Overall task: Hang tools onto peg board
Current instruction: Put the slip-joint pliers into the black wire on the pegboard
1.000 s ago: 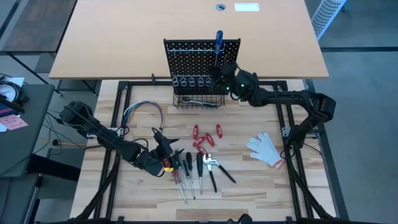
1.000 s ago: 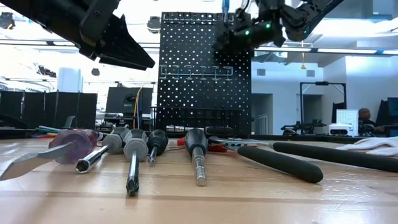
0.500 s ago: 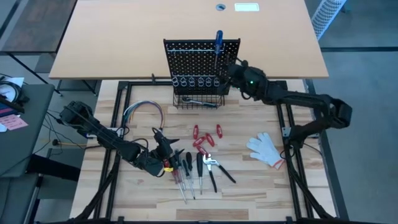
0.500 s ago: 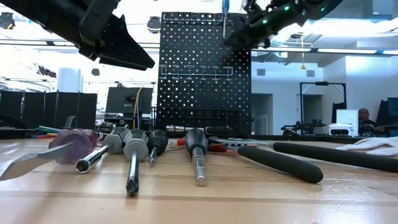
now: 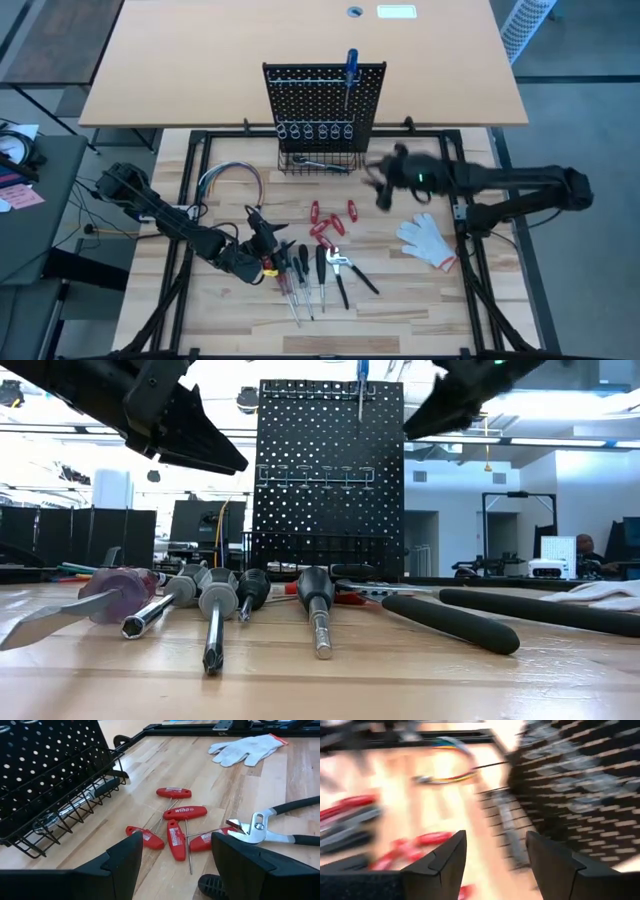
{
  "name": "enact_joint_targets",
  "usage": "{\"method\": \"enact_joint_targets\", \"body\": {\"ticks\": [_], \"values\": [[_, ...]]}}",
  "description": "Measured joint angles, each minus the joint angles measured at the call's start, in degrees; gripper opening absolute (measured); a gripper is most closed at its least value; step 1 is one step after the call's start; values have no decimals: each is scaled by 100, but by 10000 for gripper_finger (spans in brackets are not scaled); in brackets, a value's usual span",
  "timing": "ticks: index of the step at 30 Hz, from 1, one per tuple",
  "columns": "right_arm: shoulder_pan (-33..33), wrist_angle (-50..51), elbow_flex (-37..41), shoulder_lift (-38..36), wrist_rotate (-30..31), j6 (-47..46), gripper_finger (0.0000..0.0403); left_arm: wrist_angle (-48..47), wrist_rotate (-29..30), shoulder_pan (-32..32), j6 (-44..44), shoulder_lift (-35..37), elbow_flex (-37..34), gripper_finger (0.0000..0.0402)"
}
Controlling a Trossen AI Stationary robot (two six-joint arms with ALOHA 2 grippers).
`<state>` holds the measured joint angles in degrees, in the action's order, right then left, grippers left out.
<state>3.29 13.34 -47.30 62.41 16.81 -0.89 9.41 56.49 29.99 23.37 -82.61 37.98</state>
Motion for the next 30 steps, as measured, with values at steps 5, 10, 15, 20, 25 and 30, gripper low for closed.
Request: {"method": "enact_joint_targets", "body": {"ticks": [5, 10, 15, 20, 25, 30], "values": [[-1795, -590, 764, 193, 5, -724, 205, 0, -369, 0, -206, 0, 0, 230], [-3087, -1052, 852, 1157, 376, -2357, 199, 526, -1217, -2, -1202, -126, 21, 229], [-3502, -1016, 545, 1972, -423, -3210, 200, 936, -2661, -93, -2243, -995, 662, 198], [-3352, -76, 107, 2272, -490, -4428, 191, -197, -3651, -347, -3006, -2023, 2117, 136], [-3065, 1007, 36, 2666, -196, -6259, 156, -1775, -4754, -808, -3402, -2990, 3578, 65], [-2971, 1147, 43, 3228, -203, -6393, 108, -2830, -6007, -1227, -3544, -3756, 4587, 8]]}}
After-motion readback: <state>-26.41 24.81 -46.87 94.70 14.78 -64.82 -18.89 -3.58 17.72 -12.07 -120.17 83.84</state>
